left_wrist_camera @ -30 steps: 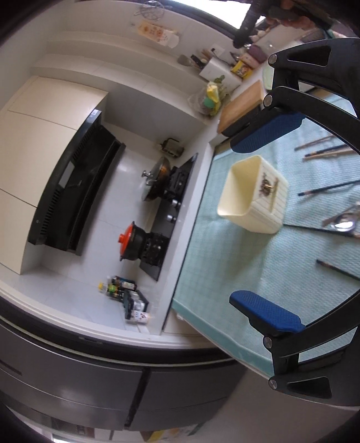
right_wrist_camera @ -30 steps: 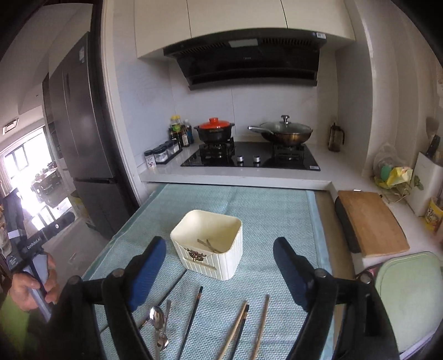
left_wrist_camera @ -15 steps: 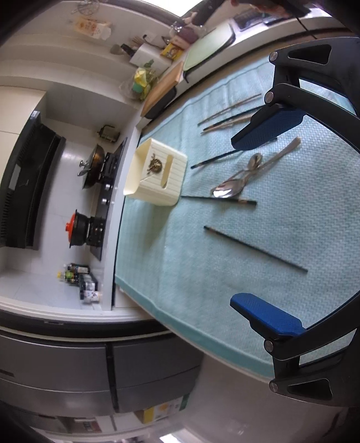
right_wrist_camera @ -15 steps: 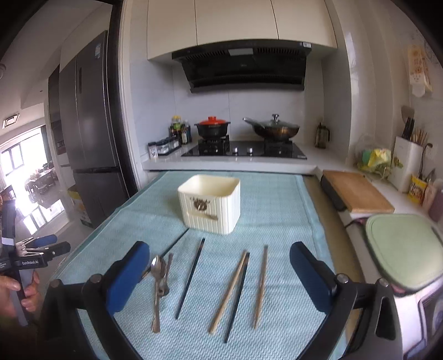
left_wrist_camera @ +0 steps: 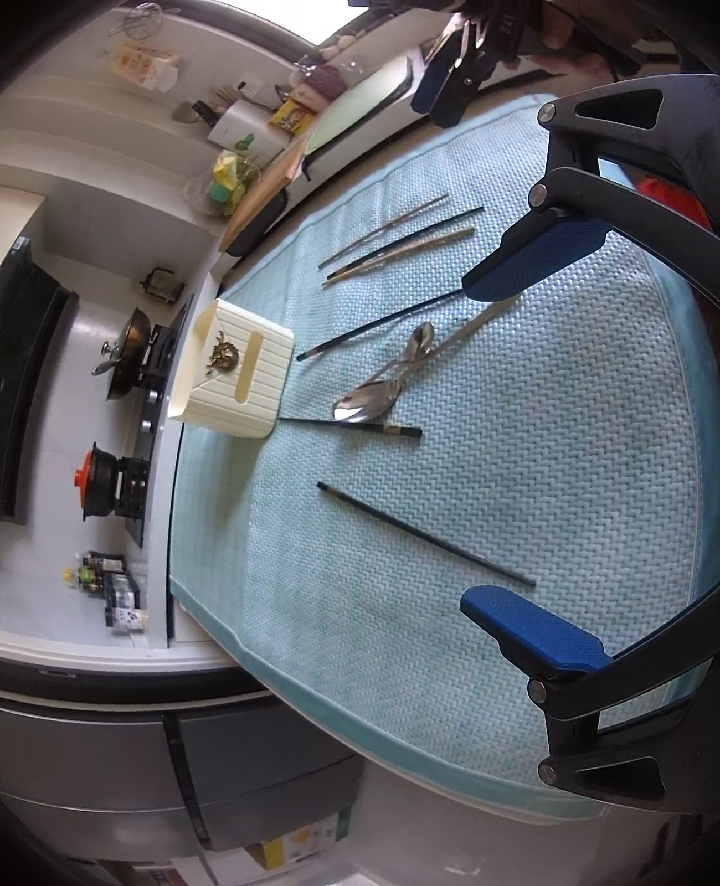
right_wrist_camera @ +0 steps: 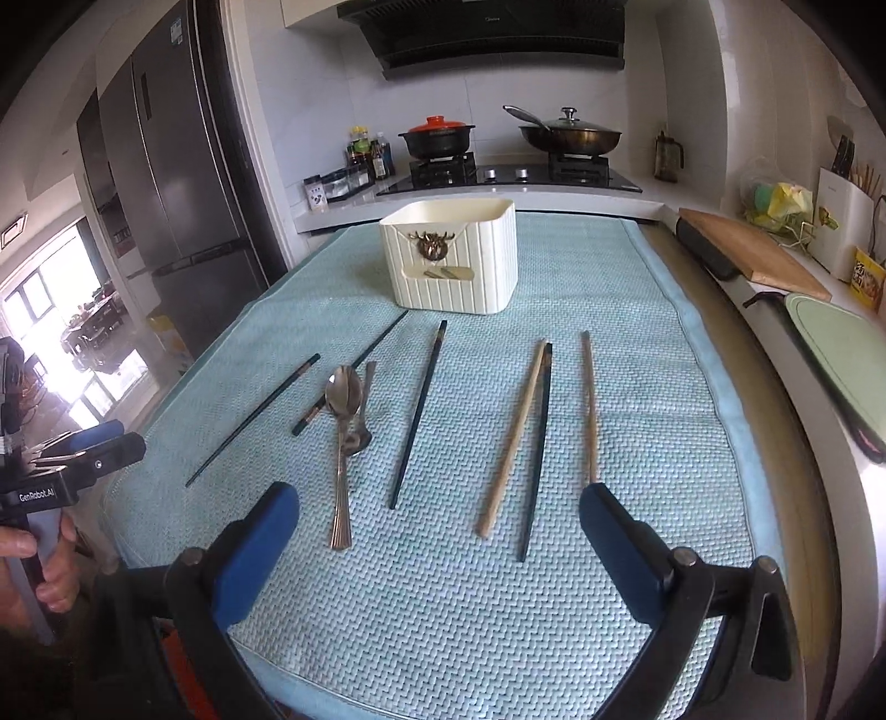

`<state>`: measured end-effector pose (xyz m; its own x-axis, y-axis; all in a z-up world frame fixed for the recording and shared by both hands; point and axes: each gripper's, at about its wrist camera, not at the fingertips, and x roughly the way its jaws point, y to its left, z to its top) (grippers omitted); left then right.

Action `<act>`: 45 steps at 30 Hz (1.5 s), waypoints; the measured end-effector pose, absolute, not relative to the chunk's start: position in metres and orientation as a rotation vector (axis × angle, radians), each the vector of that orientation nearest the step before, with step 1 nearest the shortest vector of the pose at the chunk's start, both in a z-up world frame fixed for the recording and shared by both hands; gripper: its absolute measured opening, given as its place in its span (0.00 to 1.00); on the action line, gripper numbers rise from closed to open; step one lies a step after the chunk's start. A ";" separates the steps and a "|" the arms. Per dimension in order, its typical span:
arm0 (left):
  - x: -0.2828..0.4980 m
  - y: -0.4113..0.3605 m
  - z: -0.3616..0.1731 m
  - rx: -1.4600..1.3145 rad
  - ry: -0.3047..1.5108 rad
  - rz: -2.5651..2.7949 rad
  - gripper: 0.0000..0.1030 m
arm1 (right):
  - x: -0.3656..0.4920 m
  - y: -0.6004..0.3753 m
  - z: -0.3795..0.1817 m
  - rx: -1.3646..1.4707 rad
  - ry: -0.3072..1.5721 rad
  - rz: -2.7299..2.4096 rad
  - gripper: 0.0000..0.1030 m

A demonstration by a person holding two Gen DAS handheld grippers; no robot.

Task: Organize utensils
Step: 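Move the right gripper back toward the wooden chopsticks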

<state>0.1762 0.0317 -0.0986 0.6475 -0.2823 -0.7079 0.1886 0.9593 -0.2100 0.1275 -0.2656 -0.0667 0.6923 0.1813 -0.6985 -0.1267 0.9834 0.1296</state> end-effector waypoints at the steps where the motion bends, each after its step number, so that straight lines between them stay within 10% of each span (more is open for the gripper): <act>1: 0.177 0.031 -0.100 -0.121 0.827 -0.265 0.99 | 0.129 -0.267 -0.068 0.071 0.790 0.168 0.98; 10: 0.199 0.040 -0.111 -0.130 0.860 -0.230 0.99 | 0.146 -0.296 -0.079 0.091 0.864 0.123 0.58; 31: 0.317 0.064 -0.147 -0.063 1.009 -0.268 0.98 | 0.230 -0.357 -0.117 0.113 0.976 0.047 0.58; 45: 0.266 0.085 -0.178 -0.012 1.083 -0.308 0.98 | 0.196 -0.341 -0.137 0.101 1.043 0.087 0.58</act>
<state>0.2656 0.0851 -0.1779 0.4307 -0.2532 -0.8663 0.2412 0.9572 -0.1599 0.1958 -0.3409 -0.1369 0.5009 0.1196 -0.8572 -0.0238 0.9919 0.1245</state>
